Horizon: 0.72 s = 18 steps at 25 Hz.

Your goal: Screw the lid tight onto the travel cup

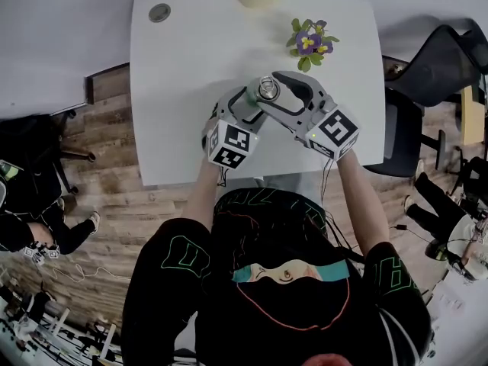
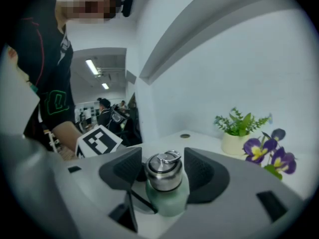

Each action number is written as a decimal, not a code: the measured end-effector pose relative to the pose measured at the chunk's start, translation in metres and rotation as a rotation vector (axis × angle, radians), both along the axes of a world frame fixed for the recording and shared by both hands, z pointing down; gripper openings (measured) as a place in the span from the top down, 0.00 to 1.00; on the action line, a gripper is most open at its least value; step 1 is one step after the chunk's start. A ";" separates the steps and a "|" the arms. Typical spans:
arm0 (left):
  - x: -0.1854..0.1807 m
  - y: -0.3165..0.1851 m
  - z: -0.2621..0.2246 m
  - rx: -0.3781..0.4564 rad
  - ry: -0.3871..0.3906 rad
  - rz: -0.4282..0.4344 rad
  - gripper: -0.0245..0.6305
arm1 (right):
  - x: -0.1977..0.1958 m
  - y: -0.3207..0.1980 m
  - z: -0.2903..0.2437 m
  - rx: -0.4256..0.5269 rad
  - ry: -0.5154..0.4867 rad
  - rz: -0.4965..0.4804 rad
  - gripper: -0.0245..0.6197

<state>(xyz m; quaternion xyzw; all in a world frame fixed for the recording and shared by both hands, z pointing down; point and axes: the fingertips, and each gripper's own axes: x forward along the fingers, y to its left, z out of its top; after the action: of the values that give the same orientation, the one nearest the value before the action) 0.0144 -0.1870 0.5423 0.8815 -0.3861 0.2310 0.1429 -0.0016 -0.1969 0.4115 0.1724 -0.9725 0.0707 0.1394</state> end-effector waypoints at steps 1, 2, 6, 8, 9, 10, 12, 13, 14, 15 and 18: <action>0.000 0.000 0.000 0.002 0.000 0.000 0.48 | -0.003 0.005 0.000 0.004 0.031 -0.063 0.54; 0.000 0.000 -0.001 0.004 0.000 -0.001 0.48 | -0.004 0.009 0.001 0.013 0.063 -0.118 0.52; -0.001 -0.002 -0.001 0.013 -0.002 0.010 0.48 | -0.007 0.005 -0.001 0.052 0.137 -0.249 0.52; 0.000 -0.002 -0.001 0.013 -0.017 0.030 0.48 | -0.008 0.001 -0.004 0.045 0.131 -0.303 0.52; 0.001 -0.001 -0.001 0.010 -0.025 0.043 0.47 | -0.009 0.002 -0.006 0.035 0.127 -0.338 0.52; 0.001 0.000 -0.002 0.007 -0.029 0.056 0.46 | -0.009 0.003 -0.008 0.024 0.129 -0.376 0.53; 0.003 0.002 -0.005 0.009 -0.022 0.078 0.44 | -0.011 0.007 -0.008 0.007 0.147 -0.451 0.53; 0.003 0.002 -0.006 0.014 -0.015 0.083 0.43 | -0.012 0.008 -0.006 -0.002 0.154 -0.482 0.54; 0.004 0.001 -0.008 0.020 -0.007 0.085 0.42 | -0.014 0.009 -0.005 -0.010 0.159 -0.508 0.55; 0.004 -0.001 -0.010 0.026 0.000 0.083 0.42 | -0.016 0.009 -0.005 -0.015 0.162 -0.531 0.57; 0.006 -0.006 -0.015 0.044 0.011 0.076 0.42 | -0.018 0.010 -0.005 -0.026 0.155 -0.576 0.62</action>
<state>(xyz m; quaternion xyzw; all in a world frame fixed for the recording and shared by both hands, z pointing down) 0.0206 -0.1932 0.5273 0.8997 -0.3566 0.2231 0.1167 -0.0195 -0.1872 0.4069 -0.1075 -0.9669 0.0271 0.2300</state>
